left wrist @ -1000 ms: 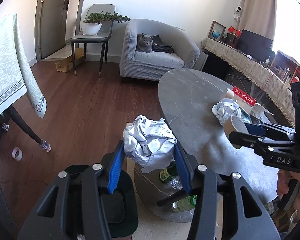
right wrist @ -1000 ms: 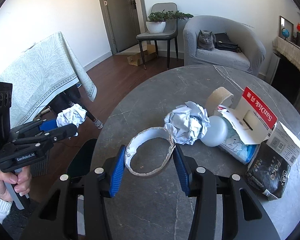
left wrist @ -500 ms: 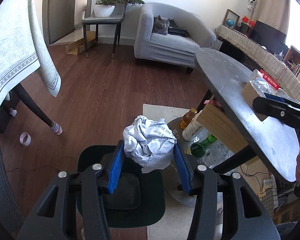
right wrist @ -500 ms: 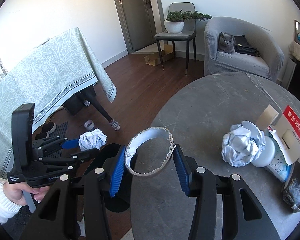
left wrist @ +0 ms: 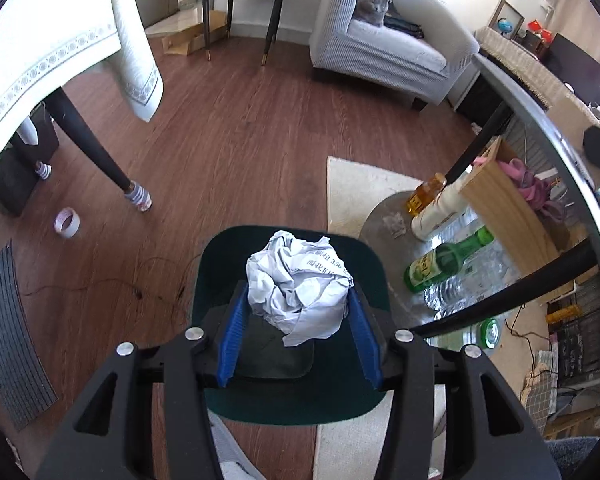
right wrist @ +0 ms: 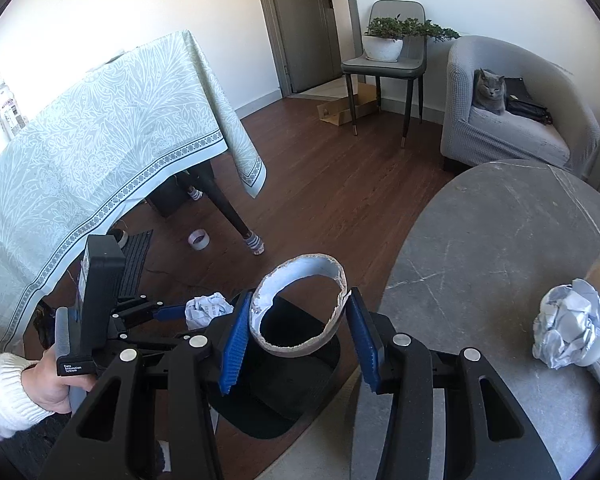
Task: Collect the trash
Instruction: 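Open the left gripper to drop the paper ball into the bin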
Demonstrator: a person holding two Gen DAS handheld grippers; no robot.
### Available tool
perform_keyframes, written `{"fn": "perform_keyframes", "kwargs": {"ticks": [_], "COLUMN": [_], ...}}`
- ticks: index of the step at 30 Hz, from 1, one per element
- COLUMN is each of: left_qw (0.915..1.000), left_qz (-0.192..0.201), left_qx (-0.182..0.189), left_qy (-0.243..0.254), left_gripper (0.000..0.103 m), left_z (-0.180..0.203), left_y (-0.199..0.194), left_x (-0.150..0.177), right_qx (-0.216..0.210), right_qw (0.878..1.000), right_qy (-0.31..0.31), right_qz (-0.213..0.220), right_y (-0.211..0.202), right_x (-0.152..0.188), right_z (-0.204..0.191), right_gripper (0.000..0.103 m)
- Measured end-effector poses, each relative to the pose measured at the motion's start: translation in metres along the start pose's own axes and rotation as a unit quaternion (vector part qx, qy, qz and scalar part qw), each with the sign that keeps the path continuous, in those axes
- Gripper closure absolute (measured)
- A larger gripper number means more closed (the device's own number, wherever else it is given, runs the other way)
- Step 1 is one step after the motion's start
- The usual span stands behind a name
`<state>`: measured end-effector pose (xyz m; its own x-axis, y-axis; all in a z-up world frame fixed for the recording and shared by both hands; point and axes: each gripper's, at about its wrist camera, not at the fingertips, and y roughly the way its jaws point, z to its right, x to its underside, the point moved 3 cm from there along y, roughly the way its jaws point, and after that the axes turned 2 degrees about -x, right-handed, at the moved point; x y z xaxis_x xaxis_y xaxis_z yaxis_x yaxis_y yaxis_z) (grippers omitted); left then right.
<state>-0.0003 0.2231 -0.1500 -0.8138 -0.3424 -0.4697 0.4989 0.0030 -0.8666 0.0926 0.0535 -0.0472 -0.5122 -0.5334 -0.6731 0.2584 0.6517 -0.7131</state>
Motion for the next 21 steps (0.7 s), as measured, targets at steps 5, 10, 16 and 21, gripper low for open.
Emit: {"fn": "perform_keyframes", "kwargs": {"ticks": [5, 10, 16, 21], "left_qw": [0.9999, 0.9997, 0.9989, 0.9975], "left_qz": [0.009, 0.024, 0.046, 0.07], "left_qx": [-0.009, -0.008, 0.001, 0.008], "left_qy": [0.003, 0.0, -0.008, -0.008], "left_gripper": [0.041, 0.039, 0.045, 0.057], "left_z": [-0.014, -0.024, -0.036, -0.039], "left_y": [-0.004, -0.017, -0.036, -0.054], "left_x": [0.002, -0.001, -0.009, -0.016], "right_qx": [-0.01, -0.016, -0.023, -0.02], "right_qw": [1.0, 1.0, 0.998, 0.997], "right_qy": [-0.012, -0.02, -0.028, -0.033], "right_qz": [-0.01, -0.018, -0.043, -0.07], "right_y": [0.015, 0.027, 0.05, 0.076], "right_x": [-0.005, -0.005, 0.001, 0.011], "right_z": [-0.014, -0.024, -0.036, -0.045], "right_gripper": [0.055, 0.055, 0.055, 0.055]}}
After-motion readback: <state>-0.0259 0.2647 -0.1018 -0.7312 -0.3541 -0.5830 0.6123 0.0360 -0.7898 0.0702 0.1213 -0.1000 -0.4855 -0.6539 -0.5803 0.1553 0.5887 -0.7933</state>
